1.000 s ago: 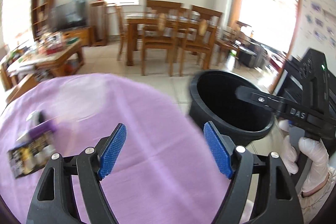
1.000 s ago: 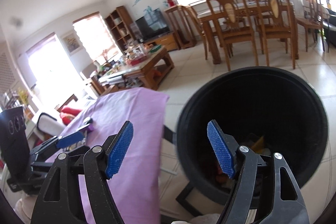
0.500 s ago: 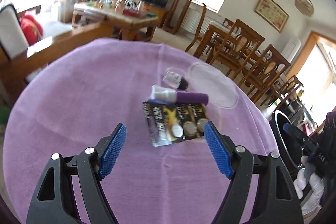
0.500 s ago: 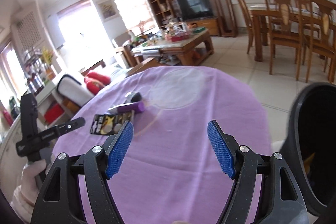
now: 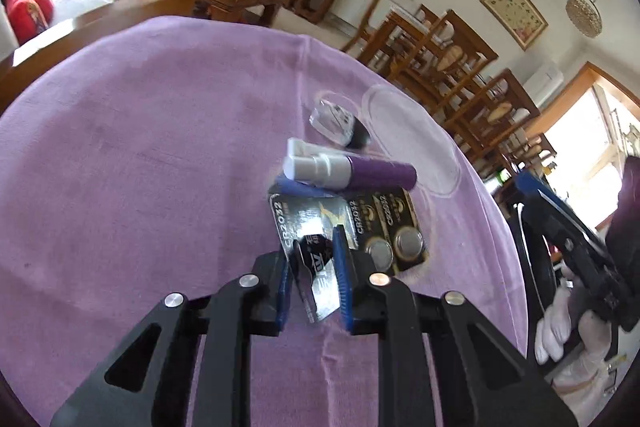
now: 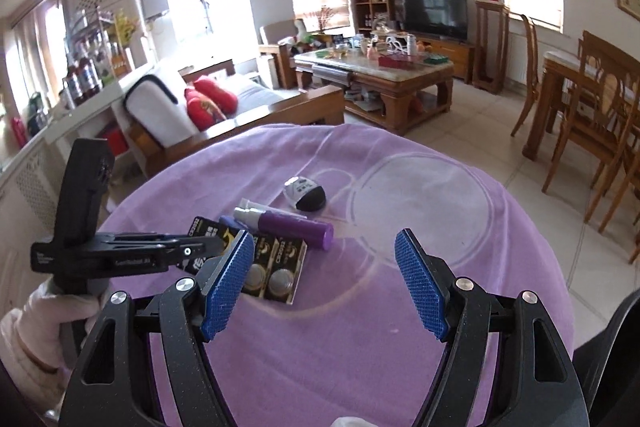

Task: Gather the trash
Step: 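Grasp the battery card with left tool while right tool grasps purple spray bottle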

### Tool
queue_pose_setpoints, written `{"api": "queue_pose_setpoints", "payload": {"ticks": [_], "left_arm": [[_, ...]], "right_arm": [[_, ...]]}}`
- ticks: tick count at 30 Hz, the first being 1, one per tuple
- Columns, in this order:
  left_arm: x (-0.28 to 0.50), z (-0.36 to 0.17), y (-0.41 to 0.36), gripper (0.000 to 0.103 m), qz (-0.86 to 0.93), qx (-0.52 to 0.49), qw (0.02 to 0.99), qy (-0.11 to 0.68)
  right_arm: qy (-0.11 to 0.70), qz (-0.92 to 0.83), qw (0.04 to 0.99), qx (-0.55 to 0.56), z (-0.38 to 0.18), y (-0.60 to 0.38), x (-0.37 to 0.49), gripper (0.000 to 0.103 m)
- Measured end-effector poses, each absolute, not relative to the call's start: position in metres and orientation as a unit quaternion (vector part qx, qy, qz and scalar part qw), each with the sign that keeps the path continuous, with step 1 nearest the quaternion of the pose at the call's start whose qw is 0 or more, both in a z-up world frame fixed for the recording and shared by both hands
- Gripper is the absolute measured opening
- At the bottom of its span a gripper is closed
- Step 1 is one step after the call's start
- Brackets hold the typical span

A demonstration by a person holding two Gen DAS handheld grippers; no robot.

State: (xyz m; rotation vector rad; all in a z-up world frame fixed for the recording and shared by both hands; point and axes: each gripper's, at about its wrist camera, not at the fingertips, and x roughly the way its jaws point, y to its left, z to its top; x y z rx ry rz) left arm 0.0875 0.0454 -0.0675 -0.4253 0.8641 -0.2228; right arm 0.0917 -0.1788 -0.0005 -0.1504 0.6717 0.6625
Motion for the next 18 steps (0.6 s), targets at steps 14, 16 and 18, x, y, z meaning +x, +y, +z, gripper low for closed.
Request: {"api": "queue_pose_setpoints", "payload": {"ticks": [14, 16, 18], "left_arm": [[0.046, -0.052, 0.052, 0.006, -0.163, -0.143, 0.885, 0.412], [0.041, -0.051, 0.058, 0.006, -0.16, -0.142, 0.886, 0.411], [0.035, -0.05, 0.064, 0.006, -0.157, -0.139, 0.888, 0.408]], "right_arm": [[0.335, 0.385, 0.827, -0.235, -0.042, -0.091, 0.128, 0.051], [0.338, 0.381, 0.82, -0.26, -0.049, -0.08, 0.131, 0.04], [0.344, 0.378, 0.813, -0.28, -0.055, -0.072, 0.134, 0.034]]}}
